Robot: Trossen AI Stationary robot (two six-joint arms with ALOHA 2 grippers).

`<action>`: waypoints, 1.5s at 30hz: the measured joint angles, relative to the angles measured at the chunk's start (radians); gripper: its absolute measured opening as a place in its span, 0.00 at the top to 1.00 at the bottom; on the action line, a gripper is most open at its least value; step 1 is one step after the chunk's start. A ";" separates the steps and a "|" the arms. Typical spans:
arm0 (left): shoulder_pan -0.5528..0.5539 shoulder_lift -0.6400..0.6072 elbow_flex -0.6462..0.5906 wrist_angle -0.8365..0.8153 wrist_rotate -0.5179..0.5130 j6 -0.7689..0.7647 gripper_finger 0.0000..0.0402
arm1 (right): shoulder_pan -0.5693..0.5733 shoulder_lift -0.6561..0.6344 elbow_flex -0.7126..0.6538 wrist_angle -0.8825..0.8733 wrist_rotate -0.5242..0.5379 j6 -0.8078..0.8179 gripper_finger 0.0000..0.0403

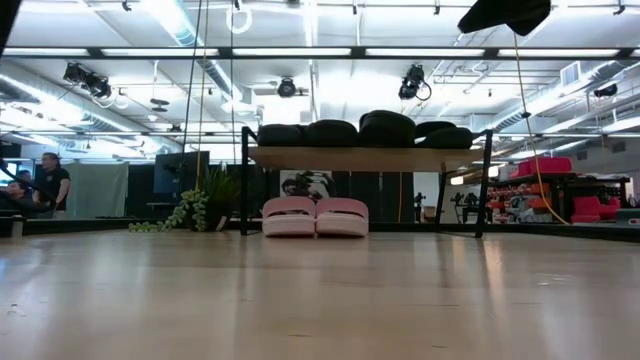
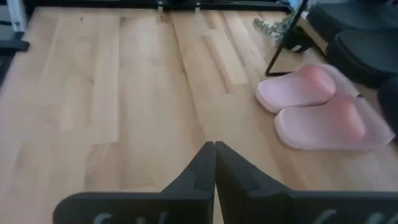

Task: Pick and place slides into the shelf
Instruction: Return to Home Position

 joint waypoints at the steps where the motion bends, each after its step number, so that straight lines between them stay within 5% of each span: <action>1: -0.013 -0.028 0.009 -0.002 -0.011 -0.007 0.52 | 0.003 -0.014 0.000 -0.004 -0.021 0.007 0.96; 10: -0.074 -0.348 -0.127 -0.003 -0.084 -0.207 0.54 | 0.119 -0.255 0.000 -0.054 -0.137 0.135 0.96; 16: -0.153 -0.594 -0.520 0.057 -0.288 -0.483 0.54 | 0.227 -0.340 0.000 -0.069 -0.030 0.064 0.96; 21: -0.248 -0.803 -0.998 0.447 -0.336 -0.536 0.53 | 0.275 -0.314 -0.010 -0.050 0.028 0.050 0.97; 24: -0.290 -0.916 -1.250 0.739 -0.332 -0.485 0.53 | 0.282 -0.299 -0.090 0.102 0.010 0.027 0.97; 32: -0.339 -1.104 -1.773 1.652 -0.212 -0.171 0.55 | 0.162 -0.319 -0.462 0.819 -0.420 -0.196 0.97; 36: -0.310 -1.112 -1.937 2.082 -0.107 0.070 0.54 | 0.053 -0.405 -0.567 0.803 -0.482 -0.163 0.97; 45: -0.285 -1.325 -2.078 2.143 -0.098 0.144 0.54 | 0.035 -0.819 -0.773 0.801 -0.494 -0.249 0.97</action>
